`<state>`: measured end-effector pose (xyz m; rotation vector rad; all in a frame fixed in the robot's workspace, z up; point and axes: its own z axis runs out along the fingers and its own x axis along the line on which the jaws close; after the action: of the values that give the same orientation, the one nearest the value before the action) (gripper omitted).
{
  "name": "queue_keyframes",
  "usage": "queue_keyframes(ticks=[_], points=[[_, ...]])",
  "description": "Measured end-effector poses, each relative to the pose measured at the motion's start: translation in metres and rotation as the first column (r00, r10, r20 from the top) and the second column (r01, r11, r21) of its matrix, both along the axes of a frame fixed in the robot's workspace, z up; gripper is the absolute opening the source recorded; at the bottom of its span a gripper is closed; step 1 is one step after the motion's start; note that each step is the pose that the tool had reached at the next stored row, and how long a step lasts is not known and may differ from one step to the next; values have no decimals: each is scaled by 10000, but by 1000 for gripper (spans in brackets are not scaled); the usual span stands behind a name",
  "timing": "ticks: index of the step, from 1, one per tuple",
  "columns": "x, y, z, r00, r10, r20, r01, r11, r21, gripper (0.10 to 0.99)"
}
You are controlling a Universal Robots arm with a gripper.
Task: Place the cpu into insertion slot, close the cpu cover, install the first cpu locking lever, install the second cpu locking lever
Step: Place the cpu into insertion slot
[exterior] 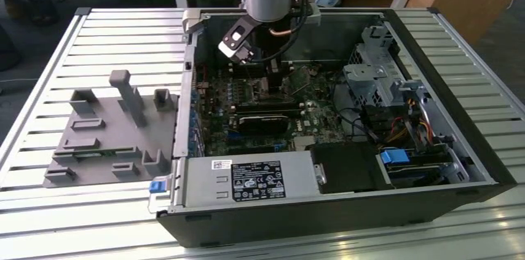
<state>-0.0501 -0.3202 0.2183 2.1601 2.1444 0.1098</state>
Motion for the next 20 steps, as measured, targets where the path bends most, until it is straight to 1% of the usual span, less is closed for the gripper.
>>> queue_keyframes(ticks=[7,13,20], points=[[-1,29,-113,10000,-14,0,14,10000,-9,525],[-5,31,-148,9999,-168,0,168,9999,-9,525],[-5,46,-193,9998,-176,0,176,9998,-10,525]])
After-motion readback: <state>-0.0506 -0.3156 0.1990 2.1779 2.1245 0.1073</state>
